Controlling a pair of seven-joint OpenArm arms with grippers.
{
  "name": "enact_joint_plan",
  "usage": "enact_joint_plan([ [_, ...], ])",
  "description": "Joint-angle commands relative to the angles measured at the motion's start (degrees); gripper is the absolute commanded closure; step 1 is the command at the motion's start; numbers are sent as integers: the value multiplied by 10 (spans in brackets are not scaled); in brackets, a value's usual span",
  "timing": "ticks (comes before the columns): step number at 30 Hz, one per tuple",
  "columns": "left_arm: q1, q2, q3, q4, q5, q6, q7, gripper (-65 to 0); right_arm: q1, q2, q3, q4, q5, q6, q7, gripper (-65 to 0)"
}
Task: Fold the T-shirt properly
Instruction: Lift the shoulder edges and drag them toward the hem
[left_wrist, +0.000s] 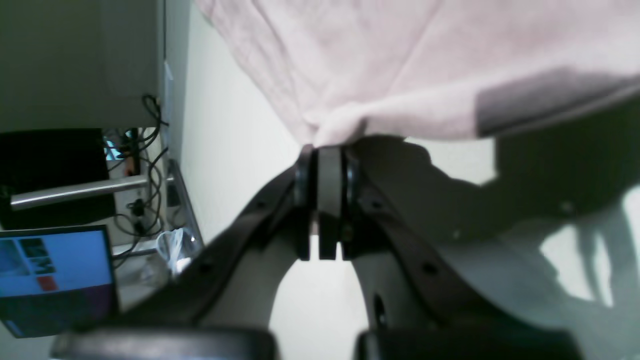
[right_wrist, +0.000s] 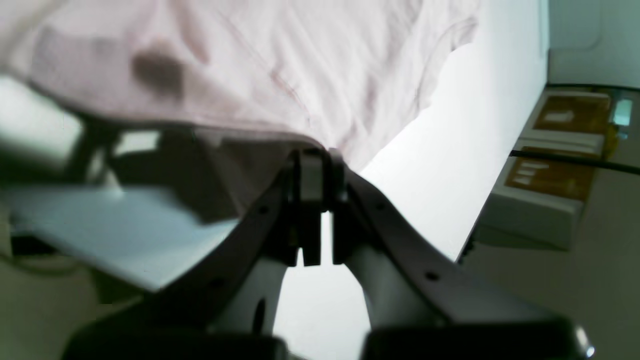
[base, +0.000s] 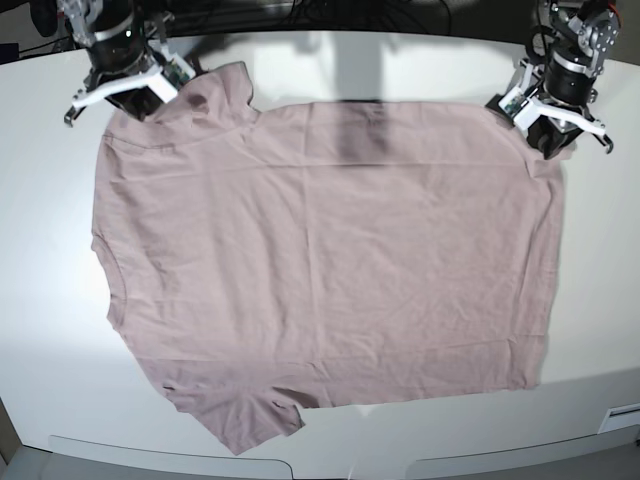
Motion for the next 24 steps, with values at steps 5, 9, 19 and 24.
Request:
enact_joint_plan([
  [5,-26,-5,-4,10,-9,13,-4,0,67,-37,4,10,61,27,20,0],
  [9,-47,9,-4,10,-34,13,-2,0,104,-75,4,-5,88,42,24,0],
  [19,-91,32,-4,10,-77,12,-2,0,115,-159,96,-10,140,54,24,0],
  [24,-113,36,-4,10,-101,12,-2,0,115,-195,185,-10,196,84,24,0],
])
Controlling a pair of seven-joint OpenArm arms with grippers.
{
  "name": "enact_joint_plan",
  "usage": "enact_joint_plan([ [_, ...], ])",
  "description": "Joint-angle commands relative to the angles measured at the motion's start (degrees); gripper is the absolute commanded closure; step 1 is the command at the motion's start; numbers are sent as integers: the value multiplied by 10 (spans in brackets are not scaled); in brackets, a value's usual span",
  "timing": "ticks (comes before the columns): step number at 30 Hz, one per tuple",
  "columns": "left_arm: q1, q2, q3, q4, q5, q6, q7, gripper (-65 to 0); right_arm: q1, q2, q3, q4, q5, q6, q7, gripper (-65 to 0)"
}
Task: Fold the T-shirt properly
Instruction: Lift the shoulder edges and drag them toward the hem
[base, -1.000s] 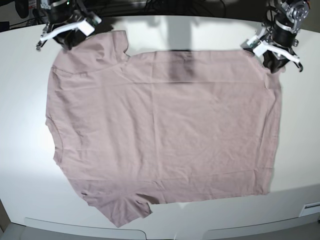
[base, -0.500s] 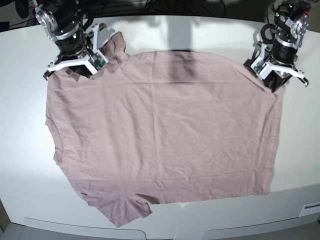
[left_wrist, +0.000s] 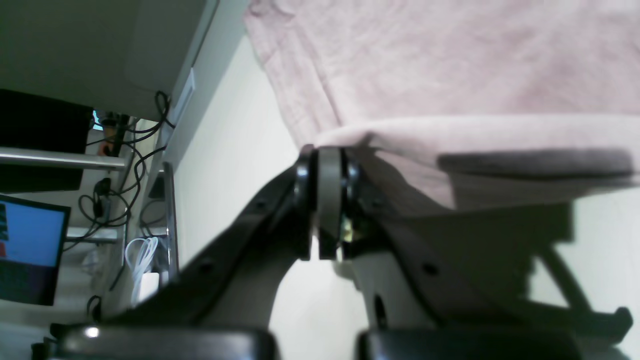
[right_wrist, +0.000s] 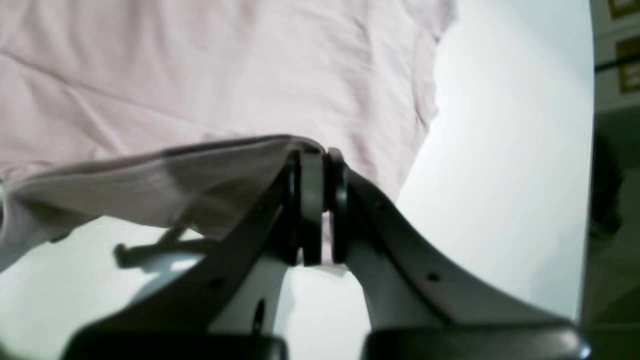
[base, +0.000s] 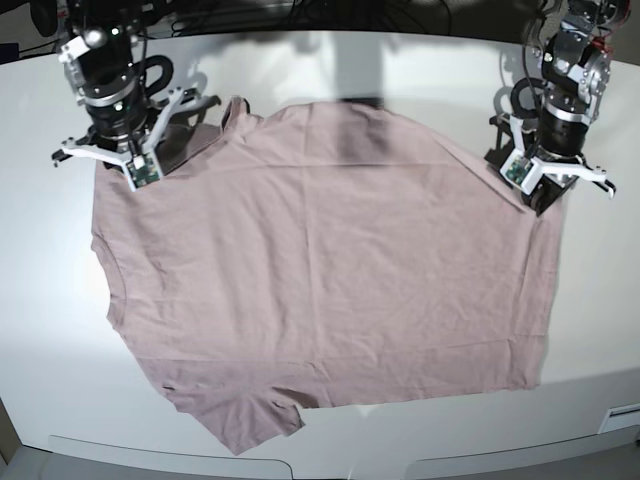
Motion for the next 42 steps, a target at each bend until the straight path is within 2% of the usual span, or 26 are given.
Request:
enact_joint_plan([
  [1,-9,-2,-4,10,0,10,-10,0,0,0,22,8,7,5,12,0],
  [5,-27,14,-4,10,-18,10,-6,0,0,-18,101,8,62,38,20,0],
  [12,-58,40,-4,10,-20,10,-3,0,8,-19,193,8,144,97,23,0],
  [20,-73,50,-4,9,-35,10,-1,0,36,-19,194,5,192,109,12,0],
  [25,-73,50,-4,9,-35,10,3,0,71,-19,194,-56,200,113,0,0],
  [31,-81,50,-4,4,-34,10,5,0,131,-19,194,-143,206,156,0,0],
  [35,-93,50,-4,-10,-35,10,31,0,168,-19,194,-189,250,172,-16,0],
  [42,-118,50,-4,-45,-34,10,71,0,229,-19,194,-256,253,180,-29,0],
])
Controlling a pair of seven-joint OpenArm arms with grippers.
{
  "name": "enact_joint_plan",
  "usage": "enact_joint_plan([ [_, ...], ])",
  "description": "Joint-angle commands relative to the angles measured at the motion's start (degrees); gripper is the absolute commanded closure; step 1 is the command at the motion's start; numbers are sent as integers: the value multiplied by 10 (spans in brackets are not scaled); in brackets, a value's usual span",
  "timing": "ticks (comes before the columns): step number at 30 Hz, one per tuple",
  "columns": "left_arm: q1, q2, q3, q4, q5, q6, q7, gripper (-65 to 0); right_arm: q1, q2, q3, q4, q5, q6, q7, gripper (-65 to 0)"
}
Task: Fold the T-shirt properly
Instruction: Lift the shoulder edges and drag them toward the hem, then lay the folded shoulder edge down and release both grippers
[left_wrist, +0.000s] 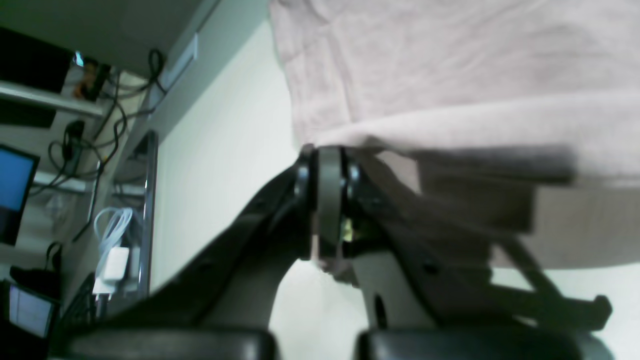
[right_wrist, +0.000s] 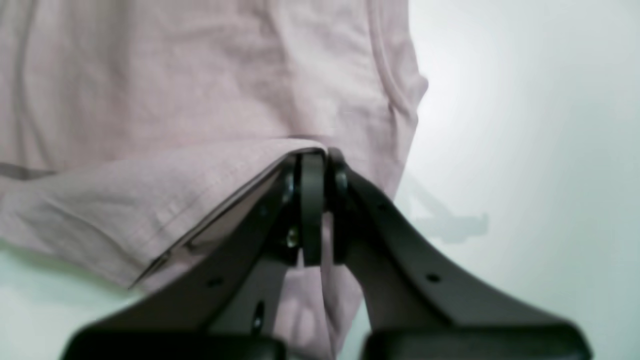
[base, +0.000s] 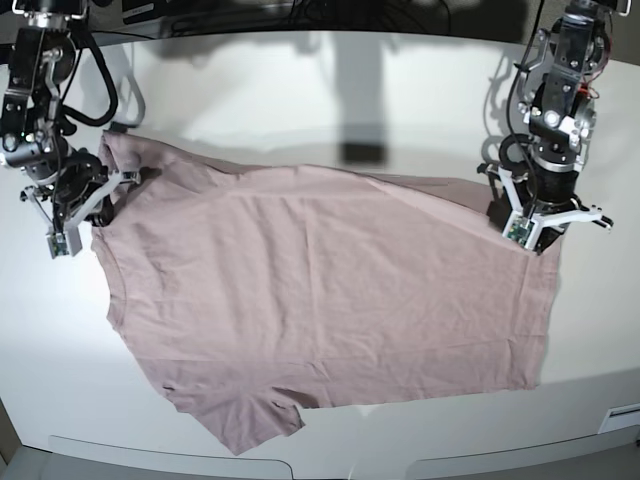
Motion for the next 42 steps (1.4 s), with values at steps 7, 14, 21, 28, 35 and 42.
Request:
enact_joint_plan([
  [7,-9,-5,-65,-26,9,17,-19,0,46,14,4,-27,2,17,8,0],
  [14,-9,-8,-104,-28,-22,17,-50,0,79,14,-22,-43,19,32,-2,0],
  [21,-9,-8,-104,-28,-56,16,-57,0,133,12,-102,-73,1,34,-10,0],
  [28,-9,-8,-104,-28,-92,15,-80,0,226,12,-127,-144,-30,35,10,0],
  [35,-9,-6,-104,-28,-97,15,-79,0,266,12,-157,-181,-27,42,5,0],
  [42,-11,-5,-104,-60,-152,15,-143,0,265,8,-180,-217,-28,42,19,0],
])
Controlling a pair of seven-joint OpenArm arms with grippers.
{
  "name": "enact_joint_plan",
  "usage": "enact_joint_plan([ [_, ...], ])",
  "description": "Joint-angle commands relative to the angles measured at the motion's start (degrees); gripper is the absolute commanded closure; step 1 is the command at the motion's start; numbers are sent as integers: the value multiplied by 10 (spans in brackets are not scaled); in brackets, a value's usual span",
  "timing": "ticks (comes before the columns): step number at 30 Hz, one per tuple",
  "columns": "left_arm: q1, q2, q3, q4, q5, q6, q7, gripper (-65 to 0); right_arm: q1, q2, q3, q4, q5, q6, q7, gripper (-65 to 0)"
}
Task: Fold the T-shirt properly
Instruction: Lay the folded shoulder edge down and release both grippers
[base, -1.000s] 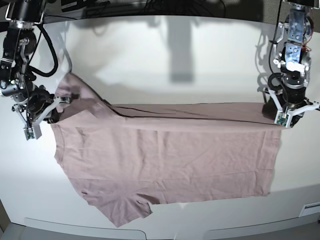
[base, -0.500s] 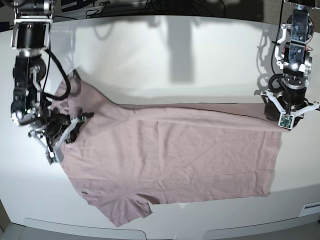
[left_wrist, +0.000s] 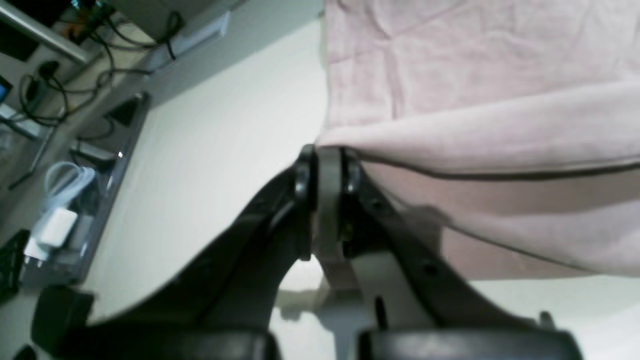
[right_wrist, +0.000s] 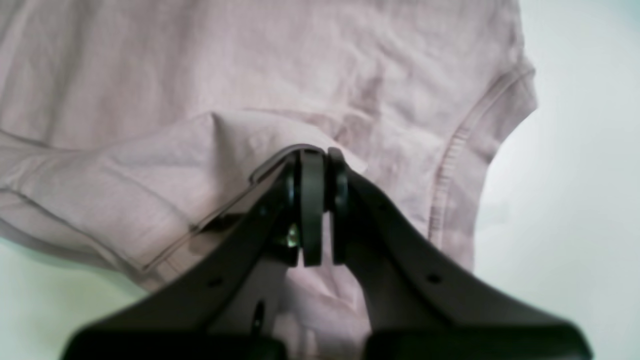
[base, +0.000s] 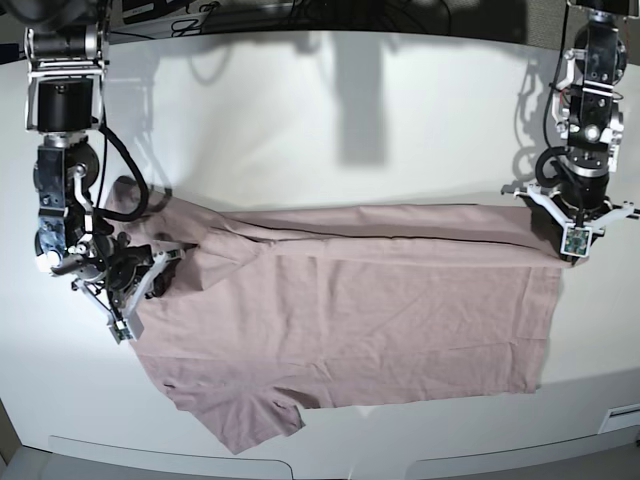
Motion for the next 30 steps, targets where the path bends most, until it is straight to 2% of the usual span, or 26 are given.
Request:
enact_joint_plan([
  [1,-9,-6,-6,0,0,10,-13,0,16,7,3,8,3,0,14,0],
  [4,-16,-5,-6,-30,1,9,-15,0,16,8,3,8,3,0,15,0],
  [5,-21,-5,-6,-42,1,9,-19,-23,16,9,4,8,3,0,17,0],
  [7,-35,-5,-6,-69,1,9,-34,-174,19,8,4,8,3,0,17,0],
  [8,-42,-5,-6,-83,1,9,-43,-224,19,8,4,8,3,0,17,0],
  [9,-49,-5,-6,-94,2,9,-50,-245,21,8,4,8,3,0,17,0],
  [16,-84,-5,-6,-124,-11,6,-56,-245,22,8,4,8,3,0,17,0],
  [18,-90,-5,-6,-124,-36,-7,-54,-245,22,9,4,8,3,0,17,0],
  [21,-94,-3,-6,-124,-59,-50,-54,-245,22,9,4,8,3,0,17,0],
  [23,-97,2,-6,-124,-59,-52,-47,-245,25,8,4,8,2,0,19,0],
  [25,-97,2,-6,-122,-59,-52,-15,-245,32,9,4,8,2,-1,21,0],
  [30,-83,5,-6,-33,-79,-52,202,-245,60,11,4,8,-24,-1,23,0],
])
